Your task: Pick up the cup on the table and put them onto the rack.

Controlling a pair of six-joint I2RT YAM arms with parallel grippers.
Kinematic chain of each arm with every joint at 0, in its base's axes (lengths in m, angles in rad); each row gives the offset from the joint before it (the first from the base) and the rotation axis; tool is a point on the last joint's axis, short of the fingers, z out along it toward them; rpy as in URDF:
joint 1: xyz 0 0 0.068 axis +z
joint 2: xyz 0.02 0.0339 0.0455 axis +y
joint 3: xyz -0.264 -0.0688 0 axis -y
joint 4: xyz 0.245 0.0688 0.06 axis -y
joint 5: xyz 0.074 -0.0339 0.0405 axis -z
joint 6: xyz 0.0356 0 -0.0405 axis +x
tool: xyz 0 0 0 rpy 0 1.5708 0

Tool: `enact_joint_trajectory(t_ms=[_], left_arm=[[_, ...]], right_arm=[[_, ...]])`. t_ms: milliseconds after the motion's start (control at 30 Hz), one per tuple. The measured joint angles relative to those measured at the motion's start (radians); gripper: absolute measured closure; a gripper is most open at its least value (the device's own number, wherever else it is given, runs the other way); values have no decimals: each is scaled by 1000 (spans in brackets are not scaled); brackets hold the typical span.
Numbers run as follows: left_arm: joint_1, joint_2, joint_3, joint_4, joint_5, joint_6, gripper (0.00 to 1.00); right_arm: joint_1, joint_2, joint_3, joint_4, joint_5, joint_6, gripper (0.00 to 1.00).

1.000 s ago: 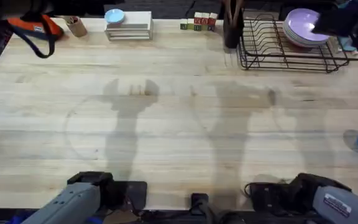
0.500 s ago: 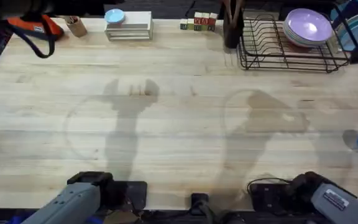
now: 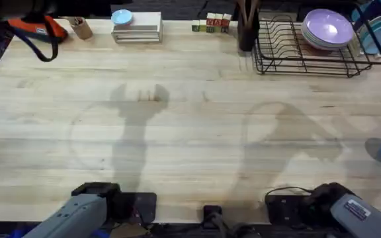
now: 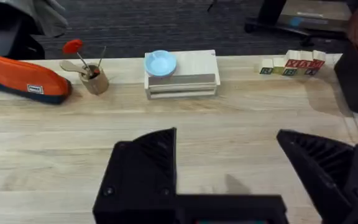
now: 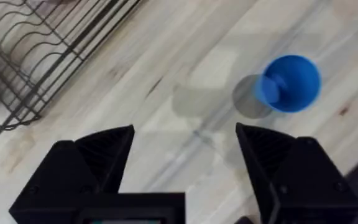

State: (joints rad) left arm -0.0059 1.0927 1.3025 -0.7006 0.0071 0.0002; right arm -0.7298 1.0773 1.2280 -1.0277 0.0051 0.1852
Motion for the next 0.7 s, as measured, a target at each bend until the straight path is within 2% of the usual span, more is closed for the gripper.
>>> enact_joint_trajectory(t_ms=[300,433,700], left_arm=[[0,0,0,0,0,0,8],[0,0,0,0,0,0,7],[0,0,0,0,0,0,7]], right_arm=[[-137,5,29,-28,10,-122,5],[-208,46,32,-27,10,-148,6],[-230,163,32,8,52,-167,5]])
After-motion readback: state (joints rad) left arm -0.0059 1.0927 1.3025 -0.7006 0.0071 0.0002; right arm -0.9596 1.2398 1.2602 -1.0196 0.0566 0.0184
